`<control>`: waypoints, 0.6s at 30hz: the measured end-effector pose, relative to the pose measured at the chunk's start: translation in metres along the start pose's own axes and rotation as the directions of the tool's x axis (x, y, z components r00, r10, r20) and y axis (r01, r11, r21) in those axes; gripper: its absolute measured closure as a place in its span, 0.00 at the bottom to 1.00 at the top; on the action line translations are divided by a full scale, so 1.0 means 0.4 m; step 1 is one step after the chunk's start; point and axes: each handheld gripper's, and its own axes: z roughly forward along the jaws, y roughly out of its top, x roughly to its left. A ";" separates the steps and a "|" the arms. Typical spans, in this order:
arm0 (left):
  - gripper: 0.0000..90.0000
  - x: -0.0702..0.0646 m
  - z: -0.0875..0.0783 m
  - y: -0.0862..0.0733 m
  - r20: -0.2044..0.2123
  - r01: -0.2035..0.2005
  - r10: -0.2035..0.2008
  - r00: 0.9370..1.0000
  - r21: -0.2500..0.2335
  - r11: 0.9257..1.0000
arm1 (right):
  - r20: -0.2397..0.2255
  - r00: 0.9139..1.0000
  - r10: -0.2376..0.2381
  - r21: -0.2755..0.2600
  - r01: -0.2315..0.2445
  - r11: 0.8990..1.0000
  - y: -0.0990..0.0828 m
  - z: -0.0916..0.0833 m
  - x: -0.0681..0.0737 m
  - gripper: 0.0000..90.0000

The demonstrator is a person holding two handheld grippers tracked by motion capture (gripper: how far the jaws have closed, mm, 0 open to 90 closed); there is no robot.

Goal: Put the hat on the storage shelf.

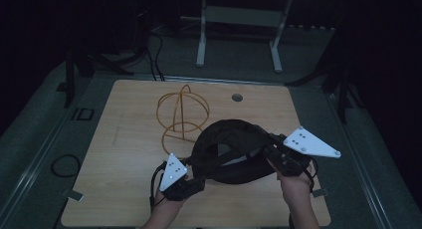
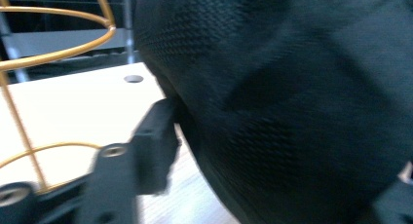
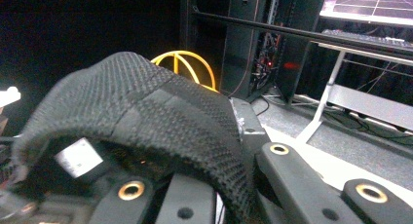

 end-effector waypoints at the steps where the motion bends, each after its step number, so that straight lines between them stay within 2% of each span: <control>1: 0.57 0.002 0.002 0.000 -0.006 -0.005 0.005 1.000 0.006 1.000 | -0.004 1.000 0.001 0.002 -0.001 1.000 -0.002 0.001 0.001 0.98; 2: 0.59 0.002 0.005 0.000 -0.033 -0.012 0.012 0.999 0.015 1.000 | -0.005 1.000 -0.003 0.003 0.003 1.000 -0.004 0.002 0.003 0.98; 4: 0.71 0.003 0.006 0.000 -0.045 -0.011 0.012 0.999 0.018 1.000 | -0.004 1.000 -0.005 0.008 0.005 1.000 -0.006 0.005 0.006 0.98; 5: 0.71 0.002 0.008 -0.001 -0.056 -0.017 0.018 0.998 0.026 1.000 | -0.007 1.000 -0.008 0.012 0.008 1.000 -0.008 0.007 0.010 0.98; 6: 0.83 0.003 0.008 0.000 -0.066 -0.023 0.024 0.998 0.021 1.000 | -0.011 1.000 -0.016 0.021 0.016 1.000 -0.012 0.010 0.017 0.98; 8: 0.95 0.005 0.006 0.005 -0.077 -0.022 0.023 0.997 0.016 1.000 | -0.016 1.000 -0.022 0.023 0.022 0.999 -0.015 0.011 0.024 0.98; 9: 0.97 0.008 0.005 0.009 -0.075 -0.021 0.023 0.997 0.016 1.000 | -0.015 1.000 -0.026 0.024 0.026 0.999 -0.017 0.011 0.026 0.98; 12: 0.98 0.020 0.000 0.024 -0.051 0.010 -0.009 0.999 0.015 1.000 | -0.018 1.000 -0.011 0.029 0.012 0.999 -0.025 0.007 0.022 0.98; 15: 0.99 0.022 -0.005 0.039 -0.040 -0.001 0.001 0.999 0.004 1.000 | -0.016 1.000 0.002 0.034 -0.002 0.999 -0.037 0.000 0.019 0.98; 18: 0.99 0.023 -0.012 0.052 -0.012 0.010 -0.010 1.000 -0.013 1.000 | -0.015 1.000 0.012 0.032 -0.011 0.999 -0.048 -0.008 0.018 0.98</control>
